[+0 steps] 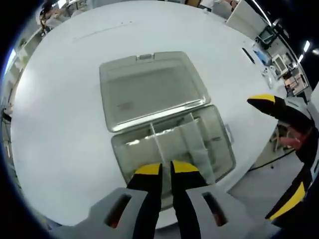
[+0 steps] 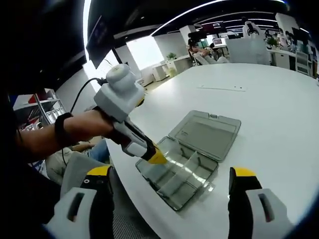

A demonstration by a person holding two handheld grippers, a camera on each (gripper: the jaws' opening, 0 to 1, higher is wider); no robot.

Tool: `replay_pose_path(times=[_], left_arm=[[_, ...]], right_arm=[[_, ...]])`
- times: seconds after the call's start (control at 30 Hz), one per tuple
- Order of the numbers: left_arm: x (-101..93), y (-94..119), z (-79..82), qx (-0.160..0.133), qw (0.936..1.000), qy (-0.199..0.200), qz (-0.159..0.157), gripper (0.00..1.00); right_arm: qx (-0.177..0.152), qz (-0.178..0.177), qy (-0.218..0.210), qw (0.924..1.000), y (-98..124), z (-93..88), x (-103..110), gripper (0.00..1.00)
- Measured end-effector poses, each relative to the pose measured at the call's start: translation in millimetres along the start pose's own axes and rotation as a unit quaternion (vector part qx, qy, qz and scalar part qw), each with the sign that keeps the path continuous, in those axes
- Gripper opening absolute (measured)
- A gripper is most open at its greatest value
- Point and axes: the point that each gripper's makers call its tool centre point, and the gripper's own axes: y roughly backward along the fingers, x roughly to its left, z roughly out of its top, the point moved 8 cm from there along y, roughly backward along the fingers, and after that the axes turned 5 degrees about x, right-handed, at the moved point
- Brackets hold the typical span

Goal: Insert the divider into the dual guide fixture by aligning both edges with the guide slots and pushing it downward to the bottom, including one-sided entry, uneven engagement, binding, and posture correction.

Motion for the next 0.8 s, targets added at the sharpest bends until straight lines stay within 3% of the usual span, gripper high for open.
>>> replay_pose_path(times=[0.8], left_arm=[[2.4, -5.5, -2.5, -0.004, 0.9998, 0.010, -0.015, 0.06]], right_arm=[[0.003, -0.002, 0.003, 1.0000, 2.1, -1.4, 3.0, 0.95]])
